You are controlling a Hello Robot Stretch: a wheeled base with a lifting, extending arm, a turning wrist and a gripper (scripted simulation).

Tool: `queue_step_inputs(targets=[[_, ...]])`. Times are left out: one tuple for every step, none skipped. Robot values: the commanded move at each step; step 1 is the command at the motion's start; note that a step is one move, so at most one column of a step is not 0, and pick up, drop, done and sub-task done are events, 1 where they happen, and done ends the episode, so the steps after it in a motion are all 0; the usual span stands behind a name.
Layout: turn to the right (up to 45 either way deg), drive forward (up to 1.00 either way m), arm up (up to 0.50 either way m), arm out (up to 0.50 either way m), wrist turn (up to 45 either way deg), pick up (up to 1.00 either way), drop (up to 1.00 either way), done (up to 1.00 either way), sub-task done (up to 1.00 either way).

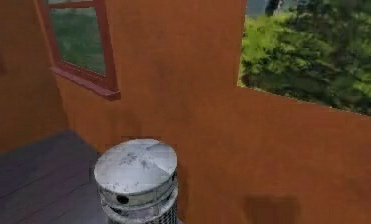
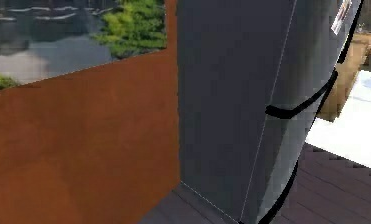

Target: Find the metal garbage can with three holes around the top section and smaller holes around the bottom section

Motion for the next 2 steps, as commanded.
queue_step_inputs(targets=[[-15.0,0.0,0.0,0.0,0.0,0.0,0.0,0.0,0.0],[0.0,0.0,0.0,0.0,0.0,0.0,0.0,1.0,0.0]])
